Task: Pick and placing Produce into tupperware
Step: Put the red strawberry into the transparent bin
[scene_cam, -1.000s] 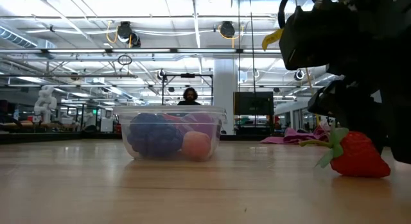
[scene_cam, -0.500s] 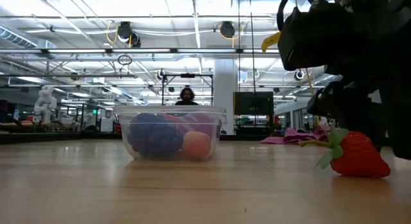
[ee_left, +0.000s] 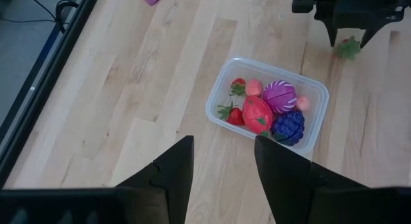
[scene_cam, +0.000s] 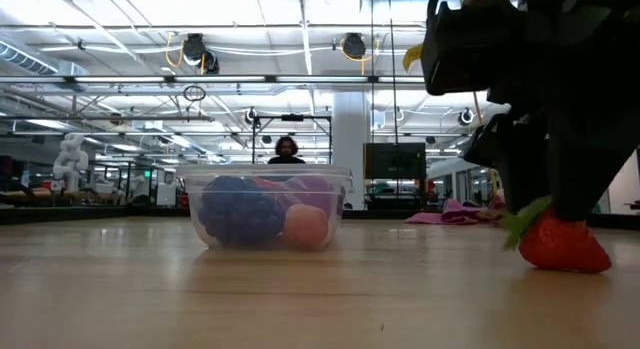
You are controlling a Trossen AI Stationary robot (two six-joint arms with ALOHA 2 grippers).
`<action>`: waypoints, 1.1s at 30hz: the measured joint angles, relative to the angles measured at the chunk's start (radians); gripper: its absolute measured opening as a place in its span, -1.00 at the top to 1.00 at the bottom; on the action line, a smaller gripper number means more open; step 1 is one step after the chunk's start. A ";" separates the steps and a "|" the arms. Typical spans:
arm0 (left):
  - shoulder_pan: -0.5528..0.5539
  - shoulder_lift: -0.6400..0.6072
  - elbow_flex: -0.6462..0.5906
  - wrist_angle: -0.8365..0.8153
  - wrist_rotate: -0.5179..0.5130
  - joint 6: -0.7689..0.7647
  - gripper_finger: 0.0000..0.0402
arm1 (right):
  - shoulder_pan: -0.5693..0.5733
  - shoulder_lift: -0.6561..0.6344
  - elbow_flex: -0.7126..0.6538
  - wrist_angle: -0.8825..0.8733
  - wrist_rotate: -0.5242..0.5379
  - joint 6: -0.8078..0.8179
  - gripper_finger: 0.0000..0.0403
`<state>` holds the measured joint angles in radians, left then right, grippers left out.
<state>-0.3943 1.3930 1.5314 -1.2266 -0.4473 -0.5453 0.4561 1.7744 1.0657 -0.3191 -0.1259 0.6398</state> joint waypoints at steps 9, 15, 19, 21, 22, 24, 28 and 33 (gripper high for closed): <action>0.000 0.000 0.000 0.000 0.000 -0.003 0.15 | -0.004 0.000 0.000 -0.015 0.028 -0.008 0.06; 0.000 0.000 0.000 0.000 0.000 -0.003 0.15 | -0.003 0.000 -0.006 -0.016 0.028 0.010 0.06; 0.000 0.000 0.000 0.000 0.000 -0.003 0.15 | 0.002 0.001 -0.006 -0.012 0.028 0.015 0.06; 0.000 0.000 0.000 0.000 0.000 -0.003 0.15 | 0.009 0.001 -0.006 -0.007 0.029 0.015 0.06; 0.000 0.000 0.000 0.000 0.000 -0.003 0.15 | 0.013 0.001 -0.006 -0.004 0.029 0.017 0.06; 0.000 0.000 0.000 0.000 0.000 -0.003 0.15 | 0.019 0.001 -0.006 -0.001 0.036 0.025 0.06; 0.000 0.000 0.000 0.000 0.000 -0.002 0.15 | 0.024 0.001 -0.006 -0.006 0.051 0.029 0.06; 0.000 0.000 0.000 0.000 0.000 -0.002 0.15 | 0.024 0.011 -0.006 -0.009 0.076 0.029 0.06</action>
<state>-0.3943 1.3930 1.5314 -1.2268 -0.4473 -0.5476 0.4797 1.7856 1.0592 -0.3279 -0.0499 0.6684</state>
